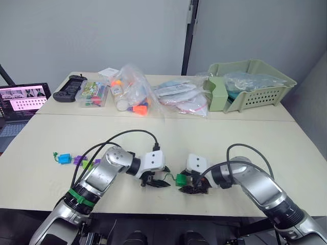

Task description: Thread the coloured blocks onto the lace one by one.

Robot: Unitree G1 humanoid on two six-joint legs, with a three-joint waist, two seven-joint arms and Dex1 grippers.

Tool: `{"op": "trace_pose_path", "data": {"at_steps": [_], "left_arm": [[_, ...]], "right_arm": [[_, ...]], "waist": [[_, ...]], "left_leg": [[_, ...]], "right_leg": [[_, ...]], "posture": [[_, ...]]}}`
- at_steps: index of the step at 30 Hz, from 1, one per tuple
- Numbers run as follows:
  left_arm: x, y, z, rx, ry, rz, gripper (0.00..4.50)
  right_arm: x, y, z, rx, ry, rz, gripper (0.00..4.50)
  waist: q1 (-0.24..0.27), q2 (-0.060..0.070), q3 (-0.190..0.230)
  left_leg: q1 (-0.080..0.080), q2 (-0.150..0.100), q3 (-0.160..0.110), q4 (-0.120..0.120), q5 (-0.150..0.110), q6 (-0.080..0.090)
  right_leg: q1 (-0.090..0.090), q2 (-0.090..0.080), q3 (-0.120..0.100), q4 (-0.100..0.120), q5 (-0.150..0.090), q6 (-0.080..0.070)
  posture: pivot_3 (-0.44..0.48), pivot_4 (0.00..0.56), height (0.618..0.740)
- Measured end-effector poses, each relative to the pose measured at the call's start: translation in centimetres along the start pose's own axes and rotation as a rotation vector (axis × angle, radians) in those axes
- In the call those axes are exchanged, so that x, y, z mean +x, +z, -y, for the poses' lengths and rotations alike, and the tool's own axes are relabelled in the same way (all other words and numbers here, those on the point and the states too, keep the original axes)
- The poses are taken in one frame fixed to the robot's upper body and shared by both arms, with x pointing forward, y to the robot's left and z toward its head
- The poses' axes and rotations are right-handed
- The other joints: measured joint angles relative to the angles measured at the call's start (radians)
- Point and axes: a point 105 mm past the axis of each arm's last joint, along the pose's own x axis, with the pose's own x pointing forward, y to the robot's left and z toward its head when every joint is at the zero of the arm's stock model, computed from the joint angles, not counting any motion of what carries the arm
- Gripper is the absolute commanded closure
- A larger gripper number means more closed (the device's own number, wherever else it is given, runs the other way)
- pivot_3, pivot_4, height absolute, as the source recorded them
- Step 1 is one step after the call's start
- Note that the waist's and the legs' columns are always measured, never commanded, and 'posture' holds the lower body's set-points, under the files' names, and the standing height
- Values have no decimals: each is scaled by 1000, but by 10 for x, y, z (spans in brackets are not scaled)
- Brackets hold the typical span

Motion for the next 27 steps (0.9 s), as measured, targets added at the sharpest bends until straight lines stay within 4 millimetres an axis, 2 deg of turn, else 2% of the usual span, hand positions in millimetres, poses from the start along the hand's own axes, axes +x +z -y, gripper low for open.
{"op": "trace_pose_path", "data": {"at_steps": [1, 2, 6, 10, 13, 17, 23, 26, 27], "left_arm": [[1, 1, 0, 3, -2, 4, 375], [2, 3, 0, 9, -4, 6, 14], [9, 10, -2, 32, -4, 14, 14], [34, 23, -6, 66, 1, 28, 14], [42, 18, -4, 76, -11, 6, 14], [44, 11, -4, 72, -16, -16, 1173], [43, 8, -3, 66, -33, -23, 3176], [43, 8, -3, 66, -39, -22, 3298], [43, 8, -3, 66, -41, -22, 3298]], "right_arm": [[-2, -1, 0, 8, -3, 0, 15], [-6, -4, -1, 16, -14, -5, 0], [-25, -10, 2, 33, -82, -13, 0], [-40, -24, -2, 74, -116, -31, 0], [-42, -28, -1, 85, -130, -35, 0], [-42, -28, -1, 85, -139, -33, 0], [-37, -23, 0, 78, -146, -10, 0], [-36, -23, -1, 77, -141, -10, 0], [-35, -23, -1, 78, -137, -10, 244]], "waist": [[1, 0, 0], [2, 0, 0], [-1, 0, 0], [6, 0, 0], [-8, 0, 0], [-9, 0, 0], [-4, 0, 0], [-2, 0, 0], [-3, 0, 0]], "left_leg": [[0, 0, 0, 0, 0, 0], [-1, 0, 0, 0, 0, 0], [-1, 0, 0, 0, 0, 0], [-1, -1, 0, 0, 0, 0], [0, 0, 1, -2, 0, 0], [0, 0, 0, -3, 0, 0], [0, -1, 0, -3, 0, 0], [-1, -1, 0, -3, 0, 0], [-1, -1, 0, -3, 0, 0]], "right_leg": [[0, 0, 0, 0, 0, 0], [0, 0, 0, 0, 0, 0], [0, 0, 0, -1, 0, 0], [1, 0, 0, -2, 0, 1], [0, 1, 1, -2, 0, 1], [0, 1, 1, -2, 0, 1], [0, 0, 1, -4, 0, 1], [0, 0, 1, -5, 0, 1], [0, 0, 1, -5, 0, 1]], "posture": [[0, 150, 740], [0, 150, 740], [0, 150, 740], [0, 150, 740], [0, 150, 740], [0, 150, 740], [0, 150, 740], [0, 150, 740], [0, 150, 740]]}}
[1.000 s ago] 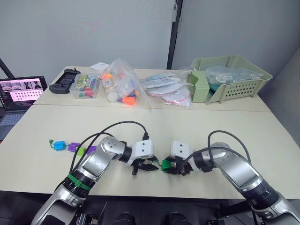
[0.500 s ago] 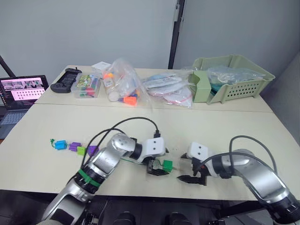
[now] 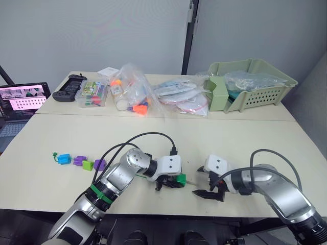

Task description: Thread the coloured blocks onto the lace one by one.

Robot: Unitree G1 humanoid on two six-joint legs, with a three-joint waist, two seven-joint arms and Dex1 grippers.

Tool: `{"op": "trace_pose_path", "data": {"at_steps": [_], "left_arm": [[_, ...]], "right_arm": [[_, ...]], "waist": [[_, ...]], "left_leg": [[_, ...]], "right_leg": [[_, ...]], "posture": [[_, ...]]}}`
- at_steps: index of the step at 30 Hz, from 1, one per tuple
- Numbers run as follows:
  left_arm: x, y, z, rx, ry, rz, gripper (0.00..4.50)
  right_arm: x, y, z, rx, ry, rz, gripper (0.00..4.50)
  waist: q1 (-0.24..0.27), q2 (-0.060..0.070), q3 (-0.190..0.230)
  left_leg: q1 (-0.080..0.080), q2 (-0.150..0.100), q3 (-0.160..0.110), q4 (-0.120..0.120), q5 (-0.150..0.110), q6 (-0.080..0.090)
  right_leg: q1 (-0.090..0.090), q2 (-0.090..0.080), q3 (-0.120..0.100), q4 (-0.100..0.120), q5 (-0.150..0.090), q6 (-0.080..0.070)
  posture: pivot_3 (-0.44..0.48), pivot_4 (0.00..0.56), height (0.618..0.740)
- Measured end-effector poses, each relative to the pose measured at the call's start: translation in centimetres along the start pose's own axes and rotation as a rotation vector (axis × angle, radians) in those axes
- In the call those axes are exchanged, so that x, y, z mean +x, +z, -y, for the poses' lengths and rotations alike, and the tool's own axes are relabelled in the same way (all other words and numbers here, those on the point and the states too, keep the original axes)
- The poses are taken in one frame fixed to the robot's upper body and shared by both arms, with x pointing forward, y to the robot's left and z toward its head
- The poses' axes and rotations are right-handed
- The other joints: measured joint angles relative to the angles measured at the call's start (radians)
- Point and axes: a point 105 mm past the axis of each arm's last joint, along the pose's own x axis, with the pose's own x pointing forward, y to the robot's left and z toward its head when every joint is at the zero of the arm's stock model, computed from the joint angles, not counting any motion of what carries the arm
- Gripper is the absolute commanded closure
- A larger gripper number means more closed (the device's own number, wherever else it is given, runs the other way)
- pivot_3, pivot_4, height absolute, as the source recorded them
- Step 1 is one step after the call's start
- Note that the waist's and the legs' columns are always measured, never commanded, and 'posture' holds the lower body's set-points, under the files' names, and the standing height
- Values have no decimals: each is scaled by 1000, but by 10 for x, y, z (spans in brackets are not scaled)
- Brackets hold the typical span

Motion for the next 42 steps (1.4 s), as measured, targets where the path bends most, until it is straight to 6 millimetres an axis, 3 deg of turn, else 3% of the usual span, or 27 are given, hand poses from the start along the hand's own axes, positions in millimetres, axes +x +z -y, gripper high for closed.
{"op": "trace_pose_path", "data": {"at_steps": [13, 21, 24, 28, 37, 42], "left_arm": [[-1, 0, 2, 0, -16, 0, 3298], [-12, -3, 0, 3, -5, -15, 3298], [-37, -14, 0, -24, 27, -32, 3298], [-89, -51, 7, -112, 87, -125, 3298], [-178, -103, 16, -177, 162, -244, 3298], [-203, -118, 13, -163, 197, -268, 3298]], "right_arm": [[5, -5, -5, -12, 20, 10, 4500], [5, -3, -3, -25, 23, 11, 4500], [1, -2, 2, -40, 14, -10, 4500], [-5, 0, 3, -62, 38, -42, 4500], [-5, 7, 1, -98, 81, -45, 4500], [-9, 3, 2, -102, 89, -68, 4500]], "waist": [[0, 0, 0], [0, 0, 0], [-8, 0, 0], [-12, 1, 0], [-4, 1, 0], [-5, 1, 0]], "left_leg": [[0, 0, 0, 0, 0, 0], [1, 0, 0, 0, 0, 0], [1, 1, 0, -1, 0, 0], [1, 2, 0, -3, 0, 0], [2, 2, 1, -3, 0, 0], [2, 2, 1, -3, 0, 0]], "right_leg": [[1, 0, 0, 0, 0, 0], [1, 0, 0, 0, 0, 0], [0, 1, 0, 0, 0, 0], [-1, 0, 0, 0, 0, 0], [-1, 0, -1, -1, 0, -1], [-1, 0, -1, -1, 0, -1]], "posture": [[0, 150, 740], [0, 150, 740], [0, 150, 740], [0, 150, 740], [0, 150, 740], [0, 150, 740]]}}
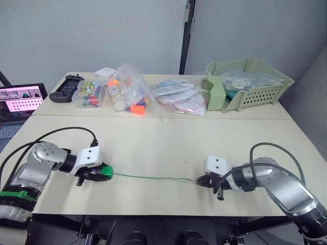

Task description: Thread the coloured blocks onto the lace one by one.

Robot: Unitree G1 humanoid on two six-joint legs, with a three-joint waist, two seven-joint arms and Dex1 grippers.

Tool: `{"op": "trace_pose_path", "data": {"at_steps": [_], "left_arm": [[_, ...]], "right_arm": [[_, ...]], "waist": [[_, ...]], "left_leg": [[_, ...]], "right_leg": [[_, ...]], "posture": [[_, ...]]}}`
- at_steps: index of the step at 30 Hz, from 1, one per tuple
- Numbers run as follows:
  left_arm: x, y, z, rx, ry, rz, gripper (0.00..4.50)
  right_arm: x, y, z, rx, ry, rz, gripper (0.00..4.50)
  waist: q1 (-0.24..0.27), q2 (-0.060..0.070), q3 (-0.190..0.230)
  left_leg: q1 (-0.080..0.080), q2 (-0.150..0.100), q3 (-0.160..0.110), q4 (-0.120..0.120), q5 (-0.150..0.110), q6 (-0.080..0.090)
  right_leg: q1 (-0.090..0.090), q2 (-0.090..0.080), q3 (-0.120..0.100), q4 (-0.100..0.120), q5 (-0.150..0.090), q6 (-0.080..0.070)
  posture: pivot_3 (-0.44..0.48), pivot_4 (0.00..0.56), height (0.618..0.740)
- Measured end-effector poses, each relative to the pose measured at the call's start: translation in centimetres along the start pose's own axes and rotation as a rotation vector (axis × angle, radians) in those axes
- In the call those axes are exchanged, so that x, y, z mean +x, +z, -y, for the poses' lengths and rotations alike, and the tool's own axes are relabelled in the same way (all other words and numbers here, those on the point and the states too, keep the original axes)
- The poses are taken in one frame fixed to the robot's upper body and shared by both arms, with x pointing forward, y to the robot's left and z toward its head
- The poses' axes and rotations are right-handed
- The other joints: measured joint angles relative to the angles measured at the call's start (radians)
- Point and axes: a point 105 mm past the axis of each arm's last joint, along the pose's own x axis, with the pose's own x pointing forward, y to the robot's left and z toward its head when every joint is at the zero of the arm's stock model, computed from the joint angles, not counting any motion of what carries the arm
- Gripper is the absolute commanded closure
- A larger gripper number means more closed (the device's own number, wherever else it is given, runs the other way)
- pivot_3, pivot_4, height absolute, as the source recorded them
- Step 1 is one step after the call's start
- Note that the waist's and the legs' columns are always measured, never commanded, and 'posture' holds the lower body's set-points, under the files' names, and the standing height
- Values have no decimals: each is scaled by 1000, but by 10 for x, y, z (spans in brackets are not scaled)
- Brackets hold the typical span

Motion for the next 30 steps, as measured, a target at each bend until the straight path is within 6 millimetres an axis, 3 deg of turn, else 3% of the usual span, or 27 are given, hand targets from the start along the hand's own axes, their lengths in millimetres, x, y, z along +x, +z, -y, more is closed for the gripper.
{"op": "trace_pose_path", "data": {"at_steps": [9, 11, 16, 27, 30], "left_arm": [[0, 2, -8, 23, 10, -4, 3298], [0, 3, -8, 21, 2, -7, 2284], [-1, 5, -9, 50, -24, -29, 715], [-28, 44, -26, 129, -62, -129, 715], [-39, 52, -20, 137, -117, -281, 715]], "right_arm": [[-1, 0, 1, -1, -7, -6, 4500], [1, 2, -1, 2, -6, 3, 4500], [9, 9, -5, 8, 4, 29, 4500], [20, 20, -7, 14, -2, 71, 4500], [23, 24, -7, 14, -6, 86, 4500]], "waist": [[3, 0, 0], [3, 0, 0], [3, 0, 0], [2, -1, 0], [-2, -4, 2]], "left_leg": [[-1, -1, 0, 0, 0, 0], [-1, -1, 0, 0, 0, 0], [-2, -1, 0, 0, 0, 0], [-3, -1, 0, 1, 0, 0], [-7, 0, -1, 1, 0, 0]], "right_leg": [[0, -1, 0, 0, 0, 0], [0, -1, 0, 0, 0, 0], [-1, 0, 0, 0, 0, 0], [-2, 0, 0, 1, 0, 0], [-6, 1, 0, 2, 0, 0]], "posture": [[0, 150, 740], [0, 150, 740], [0, 150, 740], [0, 150, 740], [0, 150, 740]]}}
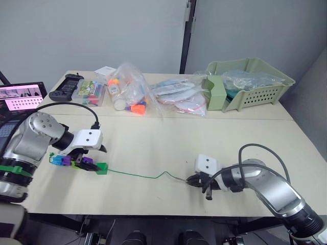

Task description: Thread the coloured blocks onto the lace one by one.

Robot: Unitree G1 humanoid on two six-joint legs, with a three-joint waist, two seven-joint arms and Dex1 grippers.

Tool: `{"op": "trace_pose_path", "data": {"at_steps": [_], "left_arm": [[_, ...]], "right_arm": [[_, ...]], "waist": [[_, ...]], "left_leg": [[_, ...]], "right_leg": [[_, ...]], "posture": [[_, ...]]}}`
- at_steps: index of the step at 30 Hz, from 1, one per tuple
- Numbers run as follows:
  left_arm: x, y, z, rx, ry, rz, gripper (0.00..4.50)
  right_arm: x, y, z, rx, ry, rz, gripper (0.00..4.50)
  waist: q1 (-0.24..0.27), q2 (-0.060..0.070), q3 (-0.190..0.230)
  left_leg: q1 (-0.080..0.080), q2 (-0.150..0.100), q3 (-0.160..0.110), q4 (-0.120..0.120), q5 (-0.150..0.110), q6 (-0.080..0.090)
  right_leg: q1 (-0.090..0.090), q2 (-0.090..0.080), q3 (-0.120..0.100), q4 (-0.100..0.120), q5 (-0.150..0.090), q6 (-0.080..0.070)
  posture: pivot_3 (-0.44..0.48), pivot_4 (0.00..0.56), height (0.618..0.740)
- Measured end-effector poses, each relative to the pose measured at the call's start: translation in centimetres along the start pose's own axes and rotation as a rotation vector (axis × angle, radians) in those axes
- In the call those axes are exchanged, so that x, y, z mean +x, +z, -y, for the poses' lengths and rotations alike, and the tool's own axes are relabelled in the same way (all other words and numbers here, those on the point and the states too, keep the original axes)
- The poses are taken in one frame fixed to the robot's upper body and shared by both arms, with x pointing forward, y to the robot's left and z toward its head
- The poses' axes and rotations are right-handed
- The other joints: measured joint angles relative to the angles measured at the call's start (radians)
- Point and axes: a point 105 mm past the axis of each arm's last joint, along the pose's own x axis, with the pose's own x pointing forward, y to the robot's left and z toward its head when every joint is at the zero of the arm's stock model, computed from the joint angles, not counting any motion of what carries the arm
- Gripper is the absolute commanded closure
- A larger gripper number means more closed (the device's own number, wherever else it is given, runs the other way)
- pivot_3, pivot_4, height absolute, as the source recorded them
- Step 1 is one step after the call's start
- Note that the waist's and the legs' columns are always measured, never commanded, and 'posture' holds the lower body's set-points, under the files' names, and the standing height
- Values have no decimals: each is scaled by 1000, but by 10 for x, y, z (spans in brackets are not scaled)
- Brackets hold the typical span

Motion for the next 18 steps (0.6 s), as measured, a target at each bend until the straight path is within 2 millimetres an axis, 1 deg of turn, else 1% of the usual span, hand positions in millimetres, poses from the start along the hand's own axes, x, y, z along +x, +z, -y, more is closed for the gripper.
{"op": "trace_pose_path", "data": {"at_steps": [3, 4, 6, 7, 9, 12, 18], "left_arm": [[-17, 9, -1, -20, 4, -91, 715], [-17, 8, -1, -25, 4, -120, 715], [-8, -1, 0, -33, -21, -228, 715], [-3, -4, 2, -39, -38, -250, 715], [5, -4, 4, -54, -65, -257, 715], [11, -4, 2, -29, -61, -264, 715], [31, -4, 4, -27, -84, -249, 715]], "right_arm": [[3, 1, -2, 1, 7, 4, 4500], [4, 1, -2, 2, 8, 5, 4500], [4, 1, -2, 5, 4, 5, 4500], [5, 1, -2, 7, 1, 3, 4500], [5, 0, -2, 10, 0, 0, 4500], [5, 0, -2, 11, -3, -1, 4500], [5, 2, -3, 12, -5, -2, 4500]], "waist": [[0, 0, 0], [2, 0, 0], [2, 0, 0], [2, 0, 0], [2, 0, 0], [2, 0, 0], [3, 0, 0]], "left_leg": [[-3, -2, 2, 1, 0, 0], [-3, -2, 2, 1, 0, 0], [-3, -1, 2, 1, 0, 0], [-4, -1, 2, 1, 0, 0], [-4, 0, 2, 2, 0, 0], [-4, -1, 2, 3, 0, 0], [-4, -1, 1, 4, 0, 0]], "right_leg": [[-7, -1, 2, 7, 0, 0], [-7, -1, 2, 7, 0, 0], [-8, 0, 2, 8, 0, 0], [-8, 1, 2, 8, 0, 0], [-9, 1, 2, 9, 0, 0], [-9, 0, 2, 10, 0, 0], [-9, 0, 2, 11, 0, 0]], "posture": [[0, 150, 740], [0, 150, 740], [0, 150, 740], [0, 150, 740], [0, 150, 740], [0, 150, 740], [0, 150, 740]]}}
